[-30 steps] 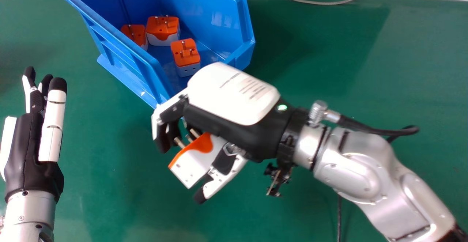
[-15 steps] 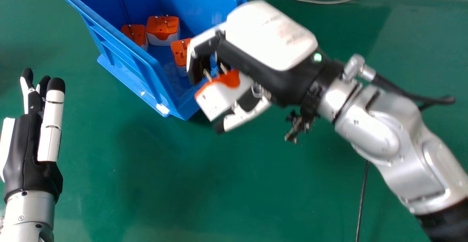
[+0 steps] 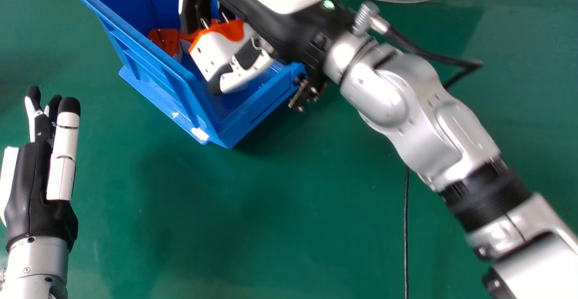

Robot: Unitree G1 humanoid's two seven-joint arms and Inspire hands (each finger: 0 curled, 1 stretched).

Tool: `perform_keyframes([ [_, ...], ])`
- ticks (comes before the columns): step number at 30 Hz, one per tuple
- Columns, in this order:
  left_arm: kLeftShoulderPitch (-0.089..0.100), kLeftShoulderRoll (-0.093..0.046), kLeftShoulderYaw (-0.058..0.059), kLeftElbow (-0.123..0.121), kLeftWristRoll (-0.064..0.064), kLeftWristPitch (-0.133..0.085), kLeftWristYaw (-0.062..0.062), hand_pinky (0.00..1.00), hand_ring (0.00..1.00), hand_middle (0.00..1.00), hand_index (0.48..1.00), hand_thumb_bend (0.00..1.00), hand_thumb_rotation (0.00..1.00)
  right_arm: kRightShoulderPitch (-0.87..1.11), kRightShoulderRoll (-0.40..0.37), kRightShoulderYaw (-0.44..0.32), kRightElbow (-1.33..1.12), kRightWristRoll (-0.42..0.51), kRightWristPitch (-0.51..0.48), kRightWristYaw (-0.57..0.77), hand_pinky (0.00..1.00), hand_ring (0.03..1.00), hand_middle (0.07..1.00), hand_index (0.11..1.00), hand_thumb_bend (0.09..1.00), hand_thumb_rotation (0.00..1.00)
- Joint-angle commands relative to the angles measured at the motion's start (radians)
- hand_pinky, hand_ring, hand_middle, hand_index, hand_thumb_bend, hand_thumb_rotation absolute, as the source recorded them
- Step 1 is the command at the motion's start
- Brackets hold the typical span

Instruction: Pick all objects and put in blue box

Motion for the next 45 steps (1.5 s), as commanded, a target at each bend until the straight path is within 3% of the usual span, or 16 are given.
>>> perform_keyframes([
  [1,0.001,0.007,0.009,-0.011,-0.005,-0.020,-0.003,1.00,1.00,1.00,1.000,0.51,0.91,-0.119,0.032,0.018,0.070,-0.027,0.002,-0.058,0.33,0.435,0.522,0.517,0.494,0.00],
  [8,0.001,0.009,0.015,0.000,-0.005,-0.022,-0.005,1.00,1.00,1.00,1.000,0.51,0.91,-0.335,0.088,0.113,0.403,-0.119,-0.017,-0.221,0.34,0.444,0.521,0.506,0.496,0.00],
  [13,0.000,0.005,0.014,0.009,-0.004,-0.038,-0.004,1.00,1.00,1.00,1.000,0.51,0.91,-0.422,0.102,0.159,0.568,-0.155,-0.020,-0.319,0.35,0.457,0.511,0.476,0.498,0.00],
  [16,-0.006,0.005,0.010,0.023,0.000,-0.050,-0.003,1.00,1.00,1.00,1.000,0.51,0.91,-0.442,0.109,0.173,0.630,-0.154,-0.016,-0.363,0.35,0.460,0.511,0.467,0.499,0.00],
  [20,-0.001,0.001,0.001,0.014,0.003,-0.055,-0.004,1.00,1.00,1.00,1.000,0.51,0.91,-0.447,0.117,0.188,0.679,-0.151,-0.008,-0.400,0.36,0.461,0.514,0.463,0.499,0.00],
  [26,0.010,0.010,-0.018,0.003,0.015,-0.060,-0.019,1.00,1.00,1.00,1.000,0.50,0.91,-0.424,0.116,0.199,0.710,-0.142,-0.003,-0.452,0.36,0.461,0.512,0.468,0.500,0.00],
  [34,0.007,0.017,-0.016,0.021,0.014,-0.079,-0.036,1.00,1.00,1.00,1.000,0.50,0.91,-0.408,0.110,0.209,0.715,-0.141,-0.007,-0.485,0.36,0.457,0.508,0.448,0.500,0.00],
  [37,0.006,0.020,-0.017,0.023,0.019,-0.083,-0.034,1.00,1.00,1.00,1.000,0.51,0.91,-0.397,0.108,0.194,0.712,-0.118,-0.019,-0.480,0.36,0.454,0.508,0.444,0.500,0.00],
  [40,-0.002,0.018,-0.022,0.030,0.028,-0.082,-0.026,1.00,1.00,1.00,1.000,0.51,0.91,-0.386,0.111,0.167,0.704,-0.070,-0.015,-0.390,0.36,0.451,0.510,0.452,0.500,0.00],
  [43,-0.004,0.019,-0.024,0.030,0.029,-0.080,-0.025,1.00,1.00,1.00,1.000,0.51,0.91,-0.382,0.097,0.182,0.692,-0.079,-0.003,-0.361,0.49,0.595,0.643,0.588,0.575,0.04],
  [45,-0.004,0.019,-0.024,0.031,0.030,-0.079,-0.024,1.00,1.00,1.00,1.000,0.51,0.91,-0.380,0.094,0.183,0.686,-0.081,-0.001,-0.355,0.49,0.595,0.643,0.588,0.575,0.04],
])
